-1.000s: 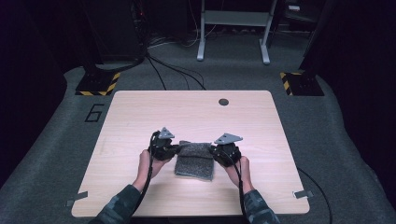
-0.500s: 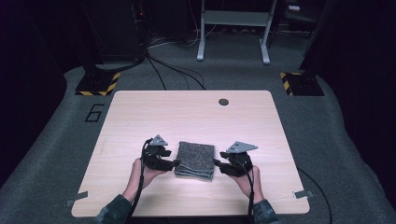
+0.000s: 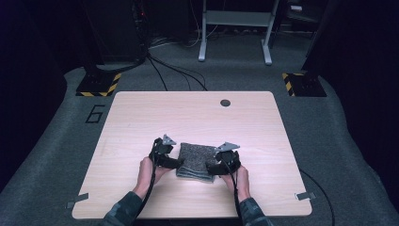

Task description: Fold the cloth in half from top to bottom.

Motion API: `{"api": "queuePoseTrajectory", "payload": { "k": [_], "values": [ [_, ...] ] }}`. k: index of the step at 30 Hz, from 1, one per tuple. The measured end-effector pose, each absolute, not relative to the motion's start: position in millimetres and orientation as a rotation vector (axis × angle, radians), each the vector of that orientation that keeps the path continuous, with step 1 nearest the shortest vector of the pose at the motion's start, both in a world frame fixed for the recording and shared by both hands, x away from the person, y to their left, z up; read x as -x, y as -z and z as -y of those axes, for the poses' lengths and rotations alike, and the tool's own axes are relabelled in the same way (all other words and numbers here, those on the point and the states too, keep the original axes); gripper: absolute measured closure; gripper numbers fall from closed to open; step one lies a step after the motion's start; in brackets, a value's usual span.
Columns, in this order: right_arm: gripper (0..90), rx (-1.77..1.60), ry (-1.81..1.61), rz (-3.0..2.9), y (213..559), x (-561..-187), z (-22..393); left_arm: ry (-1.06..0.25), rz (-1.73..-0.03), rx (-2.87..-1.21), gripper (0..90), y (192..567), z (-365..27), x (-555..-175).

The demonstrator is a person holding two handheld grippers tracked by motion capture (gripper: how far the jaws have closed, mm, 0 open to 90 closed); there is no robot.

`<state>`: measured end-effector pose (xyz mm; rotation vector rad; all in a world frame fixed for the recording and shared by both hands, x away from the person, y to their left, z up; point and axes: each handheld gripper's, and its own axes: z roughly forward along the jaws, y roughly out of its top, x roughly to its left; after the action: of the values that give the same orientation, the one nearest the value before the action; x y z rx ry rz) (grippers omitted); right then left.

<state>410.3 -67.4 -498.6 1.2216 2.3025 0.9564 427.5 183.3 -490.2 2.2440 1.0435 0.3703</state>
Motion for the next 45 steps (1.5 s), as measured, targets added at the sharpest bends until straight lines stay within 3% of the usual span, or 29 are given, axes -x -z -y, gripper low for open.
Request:
{"api": "queuePoseTrajectory", "payload": {
  "k": [14, 18, 23, 30, 45],
  "values": [
    [14.7, -1.150, -0.852, -2.365, 515.3, -407.6, 67.3, -0.378, -1.014, -2.278, 25.9, 509.0, -182.4, -399.1],
    [14.9, -1.173, -0.933, -2.408, 507.5, -413.4, 72.5, -0.360, -1.012, -2.205, 23.8, 493.9, -191.9, -407.6],
    [15.1, -1.249, -0.995, -2.290, 492.1, -431.1, 78.9, -0.428, -1.069, -2.149, 23.1, 476.8, -197.0, -433.6],
    [14.8, -1.304, -0.808, -2.287, 509.4, -455.3, 69.7, -0.444, -1.141, -2.254, 22.8, 500.5, -186.2, -461.8],
    [13.8, -1.316, -0.841, -2.247, 516.7, -449.4, 74.9, -0.396, -1.165, -2.235, 19.4, 511.5, -187.9, -472.5]
  ]
}}
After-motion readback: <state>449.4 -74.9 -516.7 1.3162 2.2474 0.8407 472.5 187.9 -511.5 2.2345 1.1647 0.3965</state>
